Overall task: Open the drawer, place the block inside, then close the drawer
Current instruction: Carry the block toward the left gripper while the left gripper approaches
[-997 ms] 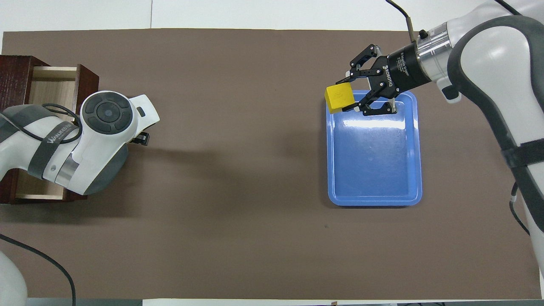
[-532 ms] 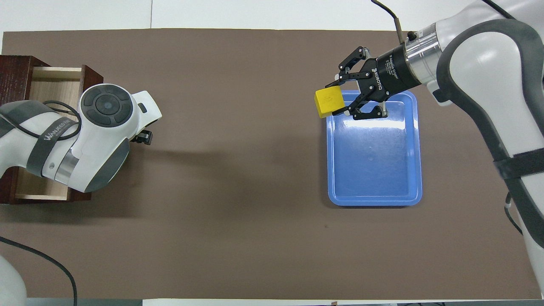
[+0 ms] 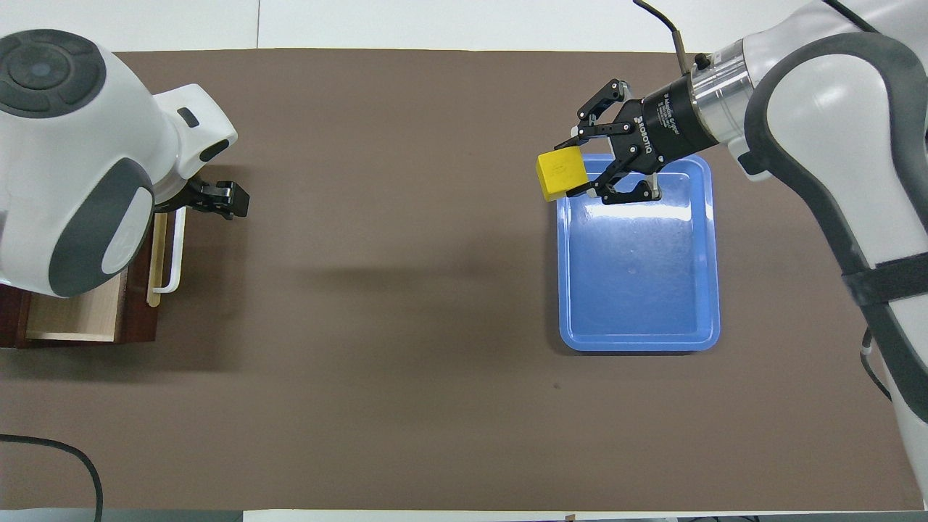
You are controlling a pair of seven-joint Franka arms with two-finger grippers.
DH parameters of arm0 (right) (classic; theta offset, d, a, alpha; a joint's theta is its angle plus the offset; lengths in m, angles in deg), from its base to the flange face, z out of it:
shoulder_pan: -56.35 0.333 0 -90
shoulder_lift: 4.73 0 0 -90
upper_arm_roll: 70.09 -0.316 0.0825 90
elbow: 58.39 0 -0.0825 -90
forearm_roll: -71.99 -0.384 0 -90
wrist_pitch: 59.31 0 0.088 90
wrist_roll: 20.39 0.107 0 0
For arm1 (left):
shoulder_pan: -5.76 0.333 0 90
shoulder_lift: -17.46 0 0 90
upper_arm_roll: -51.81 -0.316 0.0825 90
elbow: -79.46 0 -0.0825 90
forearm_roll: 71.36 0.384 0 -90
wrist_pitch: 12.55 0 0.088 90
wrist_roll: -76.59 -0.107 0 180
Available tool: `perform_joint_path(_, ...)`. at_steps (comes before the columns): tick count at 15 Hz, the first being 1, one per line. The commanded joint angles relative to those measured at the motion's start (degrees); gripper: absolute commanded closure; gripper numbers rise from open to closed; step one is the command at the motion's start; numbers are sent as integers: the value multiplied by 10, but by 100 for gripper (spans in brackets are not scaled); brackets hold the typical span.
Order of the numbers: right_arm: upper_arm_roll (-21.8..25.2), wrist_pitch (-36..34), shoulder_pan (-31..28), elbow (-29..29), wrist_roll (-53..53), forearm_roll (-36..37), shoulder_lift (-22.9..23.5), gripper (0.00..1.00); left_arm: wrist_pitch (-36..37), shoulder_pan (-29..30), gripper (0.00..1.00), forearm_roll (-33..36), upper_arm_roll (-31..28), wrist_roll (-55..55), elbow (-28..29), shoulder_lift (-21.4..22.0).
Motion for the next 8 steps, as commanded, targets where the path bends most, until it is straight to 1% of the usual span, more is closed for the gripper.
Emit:
perform_joint_path(1, -1, 7, 13, 11, 23, -21, -9, 100, 62, -33, 0, -38, -5, 62, -59, -8)
perform_joint_path(2, -1, 11, 21, 11, 36, -21, -9, 100, 67, -47, 0, -45, -6, 120, -71, -11)
perform_joint_path(5, -1, 60, 61, 11, 84, -21, -8, 100, 65, -81, 0, -77, -6, 260, -81, -19)
perform_joint_path(6, -1, 76, 78, 11, 99, -22, -8, 100, 61, -93, 0, -83, -6, 330, -82, -20)
perform_joint_path(7, -1, 94, 92, 11, 115, -22, -8, 100, 53, -104, 0, -87, -5, 426, -93, -22)
perform_joint_path(8, -1, 105, 107, 11, 128, -24, -8, 100, 43, -114, 0, -105, -6, 524, -97, -28)
